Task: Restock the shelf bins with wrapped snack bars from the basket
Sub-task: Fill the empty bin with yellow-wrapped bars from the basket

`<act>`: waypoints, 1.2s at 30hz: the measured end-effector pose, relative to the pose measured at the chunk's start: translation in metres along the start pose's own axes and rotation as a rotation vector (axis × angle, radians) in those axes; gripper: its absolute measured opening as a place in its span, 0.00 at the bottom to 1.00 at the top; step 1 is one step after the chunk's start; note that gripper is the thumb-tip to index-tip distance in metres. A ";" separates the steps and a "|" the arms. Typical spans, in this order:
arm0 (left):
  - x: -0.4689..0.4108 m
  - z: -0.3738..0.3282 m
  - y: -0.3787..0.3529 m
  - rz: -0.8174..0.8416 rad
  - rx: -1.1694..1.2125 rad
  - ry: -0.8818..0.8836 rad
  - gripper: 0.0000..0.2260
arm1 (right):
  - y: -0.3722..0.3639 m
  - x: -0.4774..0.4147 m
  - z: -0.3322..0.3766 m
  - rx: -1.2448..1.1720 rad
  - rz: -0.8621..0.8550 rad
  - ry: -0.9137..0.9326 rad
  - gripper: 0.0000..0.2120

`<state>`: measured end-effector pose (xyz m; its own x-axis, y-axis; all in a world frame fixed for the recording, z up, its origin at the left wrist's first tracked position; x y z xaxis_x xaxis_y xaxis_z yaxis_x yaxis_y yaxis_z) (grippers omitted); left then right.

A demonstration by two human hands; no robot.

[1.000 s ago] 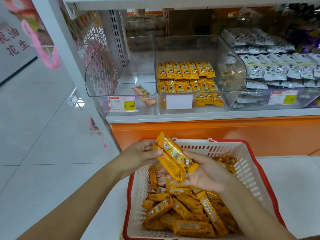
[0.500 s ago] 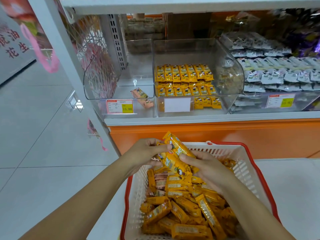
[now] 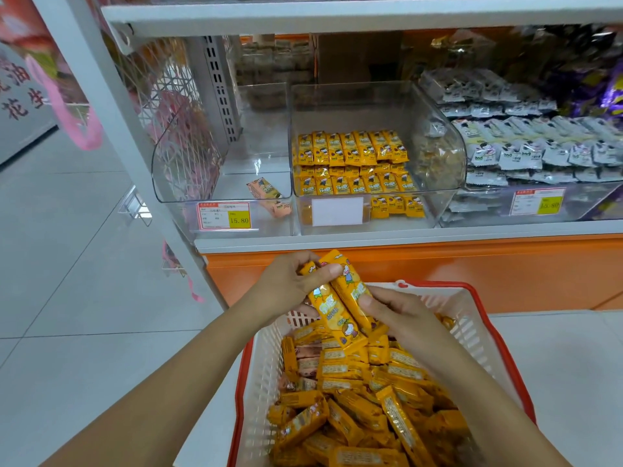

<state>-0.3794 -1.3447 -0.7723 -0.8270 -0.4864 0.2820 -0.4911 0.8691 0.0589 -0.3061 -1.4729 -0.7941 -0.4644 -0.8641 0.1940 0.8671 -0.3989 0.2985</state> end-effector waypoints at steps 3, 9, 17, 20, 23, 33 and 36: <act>-0.001 -0.008 -0.005 0.010 0.016 -0.002 0.14 | 0.008 0.002 0.012 0.087 -0.061 0.092 0.21; -0.003 -0.035 -0.009 -0.038 0.053 -0.051 0.12 | 0.019 0.015 0.050 0.654 -0.282 0.218 0.44; -0.007 -0.082 0.013 -0.170 0.031 -0.175 0.19 | 0.053 0.008 0.123 0.891 -0.565 0.348 0.34; -0.002 -0.107 0.050 -0.427 -0.126 -0.375 0.16 | 0.077 -0.017 0.150 0.846 -0.573 0.285 0.32; 0.002 -0.114 0.067 -0.559 -0.318 -0.418 0.14 | 0.094 -0.059 0.162 0.857 -0.534 0.151 0.29; 0.002 -0.114 0.067 -0.501 -0.353 -0.426 0.12 | 0.048 -0.175 0.126 0.936 -0.140 -0.225 0.22; 0.001 -0.113 0.068 -0.508 -0.372 -0.437 0.13 | 0.034 -0.186 0.116 0.968 -0.074 -0.259 0.17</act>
<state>-0.3824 -1.2763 -0.6603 -0.5950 -0.7585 -0.2657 -0.7796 0.4643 0.4202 -0.2111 -1.2904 -0.7119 -0.6360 -0.7078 0.3074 0.3683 0.0716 0.9269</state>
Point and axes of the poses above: each hand's wrist, its own x-axis away from the middle knuckle, its own y-axis out of the back of the hand, z = x × y, the point moved 10 cm from there along -x, towards the middle knuckle, and after that the axes turned 10 degrees about x, right-handed, at the moved point
